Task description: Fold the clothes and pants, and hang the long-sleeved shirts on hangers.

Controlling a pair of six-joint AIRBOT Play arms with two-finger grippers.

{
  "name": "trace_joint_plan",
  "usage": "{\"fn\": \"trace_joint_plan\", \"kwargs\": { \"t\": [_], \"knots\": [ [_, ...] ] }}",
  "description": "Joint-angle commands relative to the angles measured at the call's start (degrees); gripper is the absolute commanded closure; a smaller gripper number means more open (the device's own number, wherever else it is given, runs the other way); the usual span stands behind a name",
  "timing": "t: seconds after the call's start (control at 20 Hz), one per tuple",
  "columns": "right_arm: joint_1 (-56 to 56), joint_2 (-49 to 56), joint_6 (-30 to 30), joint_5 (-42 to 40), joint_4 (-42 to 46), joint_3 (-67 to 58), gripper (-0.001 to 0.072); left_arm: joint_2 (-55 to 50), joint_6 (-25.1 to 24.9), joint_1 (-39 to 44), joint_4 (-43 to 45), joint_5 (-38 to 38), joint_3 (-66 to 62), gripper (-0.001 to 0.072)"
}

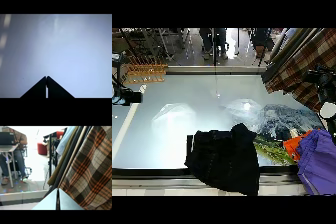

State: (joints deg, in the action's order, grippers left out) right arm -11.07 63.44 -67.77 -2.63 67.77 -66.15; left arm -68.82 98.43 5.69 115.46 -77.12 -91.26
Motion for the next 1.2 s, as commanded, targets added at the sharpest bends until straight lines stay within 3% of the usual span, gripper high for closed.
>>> {"fn": "trace_joint_plan", "kwargs": {
  "t": [0.0, 0.6, 0.8, 0.95, 1.1, 1.15],
  "knots": [
    [0.0, 0.0, 0.0, 0.0, 0.0, 0.0, 0.0679, 0.0, 0.0, -0.1, 0.0, 0.0, 0.0, 0.0671],
    [0.0, 0.0, 0.0, 0.0, 0.0, 0.0, 0.0679, 0.0, 0.0, -0.1, -0.1, 0.2, 0.0, 0.0671],
    [0.0, 0.0, -0.3, 0.0, -0.2, 0.0, 0.0679, -0.3, 0.2, -0.1, -0.1, 7.3, 0.0, 0.0671],
    [1.3, -0.1, -6.8, 0.1, -5.4, 0.0, 0.0679, -1.5, 0.2, 0.0, -0.1, 11.2, 0.0, 0.0673],
    [1.4, -2.9, -5.3, 9.1, -2.8, 0.0, 0.0675, -1.8, 0.2, 0.0, -0.1, 9.4, 0.0, 0.0672],
    [0.9, -4.6, -2.4, 16.2, 1.4, 0.0, 0.0651, -1.8, 0.2, -0.1, -0.1, 7.5, 0.0, 0.067]
  ]
}}
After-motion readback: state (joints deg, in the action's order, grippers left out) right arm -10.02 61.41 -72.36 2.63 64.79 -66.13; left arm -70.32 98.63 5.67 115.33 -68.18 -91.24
